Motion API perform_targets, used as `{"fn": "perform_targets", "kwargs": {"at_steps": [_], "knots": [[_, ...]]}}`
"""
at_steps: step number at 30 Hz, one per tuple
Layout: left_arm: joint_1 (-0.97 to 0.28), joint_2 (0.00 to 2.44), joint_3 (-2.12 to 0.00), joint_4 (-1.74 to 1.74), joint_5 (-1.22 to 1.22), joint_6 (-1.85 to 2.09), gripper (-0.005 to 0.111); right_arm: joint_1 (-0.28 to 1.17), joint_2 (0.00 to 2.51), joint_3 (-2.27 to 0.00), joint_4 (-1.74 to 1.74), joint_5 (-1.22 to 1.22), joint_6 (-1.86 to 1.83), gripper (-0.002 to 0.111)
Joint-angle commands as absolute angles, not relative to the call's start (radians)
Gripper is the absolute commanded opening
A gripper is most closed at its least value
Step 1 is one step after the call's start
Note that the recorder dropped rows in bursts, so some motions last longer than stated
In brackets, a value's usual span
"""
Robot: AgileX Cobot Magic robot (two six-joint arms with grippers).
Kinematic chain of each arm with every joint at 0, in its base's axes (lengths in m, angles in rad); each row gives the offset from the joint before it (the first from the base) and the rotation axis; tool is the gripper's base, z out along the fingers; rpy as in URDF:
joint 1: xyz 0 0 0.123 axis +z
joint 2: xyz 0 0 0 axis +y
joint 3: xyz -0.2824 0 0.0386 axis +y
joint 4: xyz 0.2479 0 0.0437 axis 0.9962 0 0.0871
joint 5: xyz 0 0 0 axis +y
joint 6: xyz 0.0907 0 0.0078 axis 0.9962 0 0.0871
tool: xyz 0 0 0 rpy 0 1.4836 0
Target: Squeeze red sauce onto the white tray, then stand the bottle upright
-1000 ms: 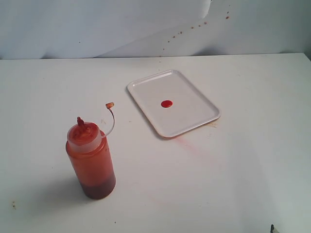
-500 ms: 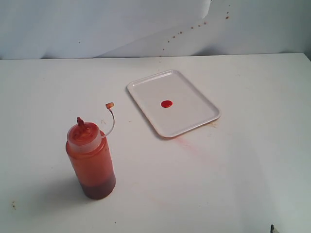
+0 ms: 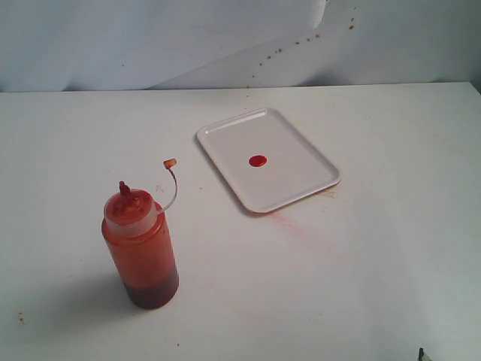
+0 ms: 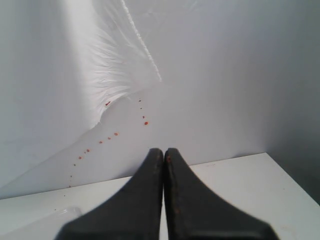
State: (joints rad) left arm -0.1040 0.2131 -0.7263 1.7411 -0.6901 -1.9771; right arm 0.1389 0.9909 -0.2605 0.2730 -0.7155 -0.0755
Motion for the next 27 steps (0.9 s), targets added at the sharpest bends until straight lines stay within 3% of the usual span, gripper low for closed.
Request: {"fn": "perform_targets", "kwargs": {"at_steps": [1, 8, 10, 13, 17, 21, 24, 27], "knots": [[-0.109, 0.209, -0.721, 1.744, -0.665, -1.992, 0.0, 0.131, 0.985, -0.253, 0.276, -0.734, -0.078, 0.0], [-0.109, 0.212, -0.712, 1.744, -0.634, -1.976, 0.0, 0.131, 0.985, -0.253, 0.276, -0.734, -0.078, 0.0], [-0.109, 0.214, -0.666, 1.559, -0.547, -1.698, 0.0, 0.131, 0.985, -0.253, 0.276, -0.734, -0.078, 0.0], [-0.109, 0.212, -0.493, 0.868, -0.517, -1.003, 0.0, 0.131, 0.985, -0.253, 0.276, -0.734, -0.078, 0.0], [-0.109, 0.212, -0.328, 0.446, -0.463, -0.686, 0.0, 0.131, 0.985, -0.253, 0.276, -0.734, -0.078, 0.0], [-0.109, 0.212, -0.205, -0.038, -0.18, -0.228, 0.0, 0.131, 0.985, -0.253, 0.276, -0.734, -0.078, 0.0], [-0.109, 0.21, -0.171, -0.201, 0.024, 0.176, 0.0, 0.131, 0.985, -0.253, 0.276, -0.734, -0.078, 0.0], [-0.109, 0.194, -0.152, -0.148, 0.15, 0.218, 0.0, 0.131, 0.985, -0.253, 0.276, -0.734, -0.078, 0.0]]}}
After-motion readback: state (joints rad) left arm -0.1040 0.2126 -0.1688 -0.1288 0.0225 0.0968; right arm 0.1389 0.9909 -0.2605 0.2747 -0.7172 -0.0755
